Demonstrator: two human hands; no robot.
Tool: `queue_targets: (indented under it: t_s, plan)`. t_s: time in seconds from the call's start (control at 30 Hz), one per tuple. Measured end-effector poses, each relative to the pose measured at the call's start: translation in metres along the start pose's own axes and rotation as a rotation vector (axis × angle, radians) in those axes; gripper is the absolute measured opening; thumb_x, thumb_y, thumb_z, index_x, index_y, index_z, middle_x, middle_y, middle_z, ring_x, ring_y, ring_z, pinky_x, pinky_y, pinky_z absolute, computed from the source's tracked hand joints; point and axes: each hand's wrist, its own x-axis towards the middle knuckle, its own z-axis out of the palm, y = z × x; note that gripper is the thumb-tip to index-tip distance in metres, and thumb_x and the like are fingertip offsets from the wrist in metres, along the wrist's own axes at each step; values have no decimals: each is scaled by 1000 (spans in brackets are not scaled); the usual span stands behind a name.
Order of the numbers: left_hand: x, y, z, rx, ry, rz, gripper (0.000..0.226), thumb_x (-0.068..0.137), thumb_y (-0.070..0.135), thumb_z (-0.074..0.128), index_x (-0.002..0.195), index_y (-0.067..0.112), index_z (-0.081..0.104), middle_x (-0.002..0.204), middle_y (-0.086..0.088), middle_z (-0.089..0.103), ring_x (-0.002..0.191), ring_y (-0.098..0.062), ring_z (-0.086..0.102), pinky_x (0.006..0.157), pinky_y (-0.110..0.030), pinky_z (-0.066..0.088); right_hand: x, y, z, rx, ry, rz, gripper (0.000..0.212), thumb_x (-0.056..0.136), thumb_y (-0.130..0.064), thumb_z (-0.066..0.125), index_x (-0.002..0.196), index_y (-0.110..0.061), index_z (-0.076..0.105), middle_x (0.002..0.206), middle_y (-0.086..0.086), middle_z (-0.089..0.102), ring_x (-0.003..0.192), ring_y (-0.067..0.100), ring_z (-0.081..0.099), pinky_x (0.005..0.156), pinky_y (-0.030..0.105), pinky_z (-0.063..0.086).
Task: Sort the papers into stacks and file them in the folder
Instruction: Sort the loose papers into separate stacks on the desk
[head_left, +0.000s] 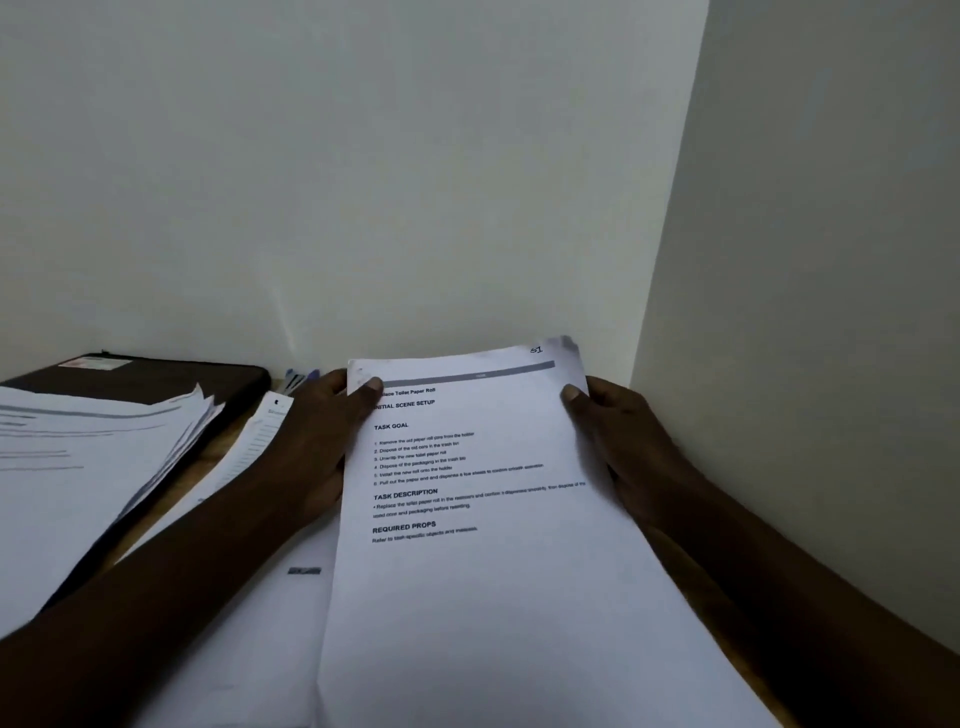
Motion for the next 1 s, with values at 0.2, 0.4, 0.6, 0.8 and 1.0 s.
queue_targets:
  t_s: [0.2,0.4,0.6,0.8,1.0]
  plan:
    - [3,-6,1,36,-20,-23,18,101,10,49,101,7,66,97,-13,76,78,-24,75,62,-35,62,-2,-1,-6,-59,73,-36,13,92,-20,64,98,-11,71,100,17,72,97,37,68,87,47,52]
    - [-5,-6,7,17,14,43,17,101,8,49,96,7,65,74,-6,76,61,-20,73,48,-31,58,0,-7,-12,-4,207,-37,19,79,-8,77,91,-18,65,82,7,68,83,25,67,90,48,54]
    - [-7,-10,11,46,63,44,15,100,9,51,102,4,64,90,-18,72,71,-30,71,61,-43,62,3,-7,-12,-85,256,-56,26,78,-8,78,89,-27,64,75,3,70,90,29,70,91,49,53]
    - [-7,-9,10,49,61,78,19,101,8,49,93,10,66,69,-2,75,58,-16,71,50,-32,59,2,-7,-9,-112,236,-101,27,79,-6,75,90,-29,66,76,5,72,85,25,70,89,48,54]
    - [-7,-9,9,49,58,98,17,101,7,48,95,9,64,67,1,74,57,-13,70,48,-27,57,-2,-8,-9,-185,302,-189,14,75,-7,79,78,-17,69,73,5,71,73,17,67,80,37,55]
